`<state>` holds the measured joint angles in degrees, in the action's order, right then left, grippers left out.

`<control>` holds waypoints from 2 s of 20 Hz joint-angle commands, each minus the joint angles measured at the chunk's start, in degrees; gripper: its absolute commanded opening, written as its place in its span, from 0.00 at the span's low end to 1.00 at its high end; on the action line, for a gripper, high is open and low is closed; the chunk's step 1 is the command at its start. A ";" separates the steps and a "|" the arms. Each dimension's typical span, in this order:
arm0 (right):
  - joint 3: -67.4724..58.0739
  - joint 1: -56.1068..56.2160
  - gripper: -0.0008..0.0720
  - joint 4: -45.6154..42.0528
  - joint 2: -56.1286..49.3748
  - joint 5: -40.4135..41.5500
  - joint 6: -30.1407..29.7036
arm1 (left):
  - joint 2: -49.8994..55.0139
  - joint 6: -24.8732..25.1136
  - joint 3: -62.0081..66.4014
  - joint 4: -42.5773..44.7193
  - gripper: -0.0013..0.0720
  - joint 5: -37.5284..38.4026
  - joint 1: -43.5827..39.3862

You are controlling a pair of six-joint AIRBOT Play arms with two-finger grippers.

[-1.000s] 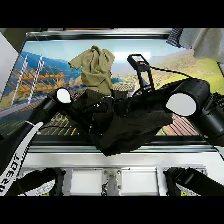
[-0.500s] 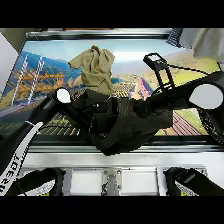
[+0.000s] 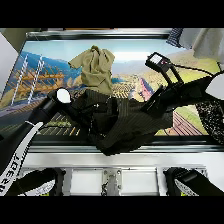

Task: Fold the clothes and pants, and hang the long-sleeved shirts on hangers.

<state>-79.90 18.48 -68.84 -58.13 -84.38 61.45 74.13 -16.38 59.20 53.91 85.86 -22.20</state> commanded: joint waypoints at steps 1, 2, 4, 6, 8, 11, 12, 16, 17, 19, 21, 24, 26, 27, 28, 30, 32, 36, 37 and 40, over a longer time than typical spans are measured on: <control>1.53 -9.94 0.71 8.68 0.50 -3.02 -15.26 | 0.04 0.07 0.02 0.02 0.04 0.44 0.04; 3.54 -15.39 0.71 14.32 1.09 -4.35 -19.61 | 0.04 0.07 0.00 0.02 0.04 0.68 0.04; 9.33 -26.51 0.71 25.38 2.47 -7.37 -28.26 | 0.04 0.09 0.00 0.02 0.04 0.70 0.04; 16.09 -36.87 0.71 33.92 3.02 -11.74 -36.72 | 0.04 0.09 0.00 0.02 0.04 0.68 0.04; 23.02 -44.89 0.71 39.50 2.86 -13.68 -44.06 | 0.04 0.07 0.00 0.02 0.04 0.70 0.04; 31.47 -50.38 0.71 42.80 2.32 -15.61 -58.51 | 0.04 0.07 0.00 0.02 0.03 0.72 0.04; 33.55 -50.84 0.71 42.88 2.21 -16.31 -61.57 | 0.04 0.09 0.00 0.02 0.03 0.72 0.04; 38.95 -50.77 0.71 43.23 1.31 -17.75 -65.77 | 0.04 0.07 0.00 0.02 0.03 0.74 0.04; 39.58 -50.75 0.71 43.21 0.87 -17.90 -66.23 | 0.04 0.07 0.00 0.02 0.04 0.72 0.04; 40.19 -50.77 0.71 43.30 -0.02 -17.88 -66.25 | 0.04 0.07 0.00 0.02 0.03 0.72 0.04; 40.19 -50.77 0.71 46.62 -0.22 -17.99 -66.25 | 0.04 0.07 0.00 0.02 0.04 0.70 0.04; 40.52 -50.77 0.71 43.89 -0.24 -18.16 -66.23 | 0.04 0.07 0.00 0.02 0.04 0.70 0.04; 41.70 -50.75 0.71 40.68 -0.66 -17.51 -66.27 | 0.04 0.07 0.00 0.02 0.04 0.70 0.04; 42.16 -50.75 0.71 41.05 -1.33 -17.49 -66.62 | 0.04 0.09 0.00 0.02 0.03 0.66 0.04; 42.23 -50.27 0.71 41.46 -1.97 -17.51 -67.60 | 0.04 0.09 0.00 0.02 0.04 0.61 0.04; 42.23 -48.28 0.71 42.80 -3.21 -17.51 -67.73 | 0.04 0.09 0.00 0.02 0.04 0.55 0.04; 42.23 -45.38 0.71 43.12 -4.90 -17.49 -67.73 | 0.04 0.09 0.00 0.02 0.04 0.48 0.04; 42.23 -40.79 0.71 45.53 -9.01 -17.49 -67.76 | 0.04 0.07 0.00 0.02 0.04 0.50 0.04; 42.23 -39.95 0.71 47.15 -9.90 -17.51 -68.37 | 0.04 0.07 0.00 0.02 0.04 0.52 0.04; 42.23 -38.47 0.71 50.40 -11.32 -17.49 -69.85 | 0.04 0.07 0.00 0.02 0.03 0.55 0.04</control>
<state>-37.71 -21.85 -21.98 -67.79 -101.78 -7.35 74.13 -16.34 59.20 54.41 86.54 -22.17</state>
